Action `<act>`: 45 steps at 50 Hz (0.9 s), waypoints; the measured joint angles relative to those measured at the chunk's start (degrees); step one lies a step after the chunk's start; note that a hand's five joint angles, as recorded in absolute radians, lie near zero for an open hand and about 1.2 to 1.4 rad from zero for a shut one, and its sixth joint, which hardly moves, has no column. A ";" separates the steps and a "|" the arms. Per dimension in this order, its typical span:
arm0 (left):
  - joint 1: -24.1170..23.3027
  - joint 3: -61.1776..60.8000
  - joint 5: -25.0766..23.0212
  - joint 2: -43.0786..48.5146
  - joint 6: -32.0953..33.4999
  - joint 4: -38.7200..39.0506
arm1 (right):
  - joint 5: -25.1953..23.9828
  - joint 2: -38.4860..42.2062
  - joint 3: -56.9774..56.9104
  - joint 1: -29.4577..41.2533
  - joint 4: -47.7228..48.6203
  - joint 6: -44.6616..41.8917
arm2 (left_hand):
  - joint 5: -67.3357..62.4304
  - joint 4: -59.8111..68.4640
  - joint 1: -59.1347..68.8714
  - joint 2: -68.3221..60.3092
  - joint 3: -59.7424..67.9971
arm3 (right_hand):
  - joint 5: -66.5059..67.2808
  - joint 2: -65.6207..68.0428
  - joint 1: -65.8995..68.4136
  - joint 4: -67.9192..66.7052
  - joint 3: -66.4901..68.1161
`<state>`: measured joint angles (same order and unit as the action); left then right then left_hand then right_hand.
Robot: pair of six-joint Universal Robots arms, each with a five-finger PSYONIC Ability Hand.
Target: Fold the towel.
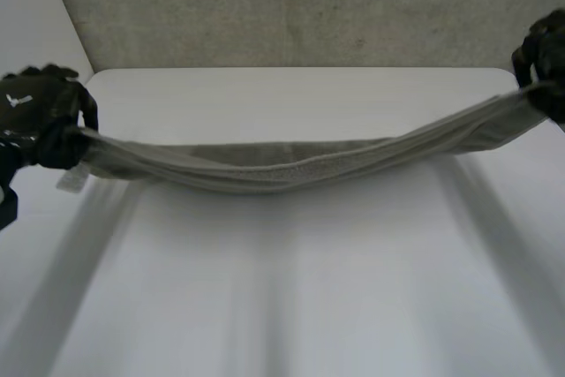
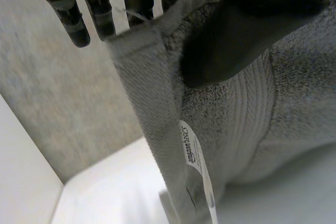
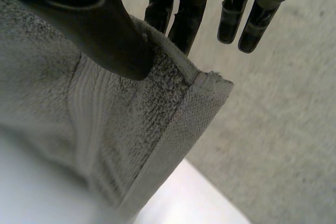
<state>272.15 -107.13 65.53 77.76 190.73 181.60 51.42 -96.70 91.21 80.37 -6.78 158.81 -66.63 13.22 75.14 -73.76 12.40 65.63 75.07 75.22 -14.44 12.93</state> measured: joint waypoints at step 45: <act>-7.69 32.41 8.66 50.31 -0.96 0.78 | 14.60 56.59 -40.68 14.74 4.68 -4.15 | -0.09 0.00 0.00 0.00 0.00 | 0.03 0.01 0.03 0.00 0.00</act>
<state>264.47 -74.73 74.19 128.07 189.77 182.38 66.01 -40.10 50.53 95.12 -2.10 154.66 -66.72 13.22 75.14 -73.76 12.40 65.66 75.08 75.25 -14.44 12.93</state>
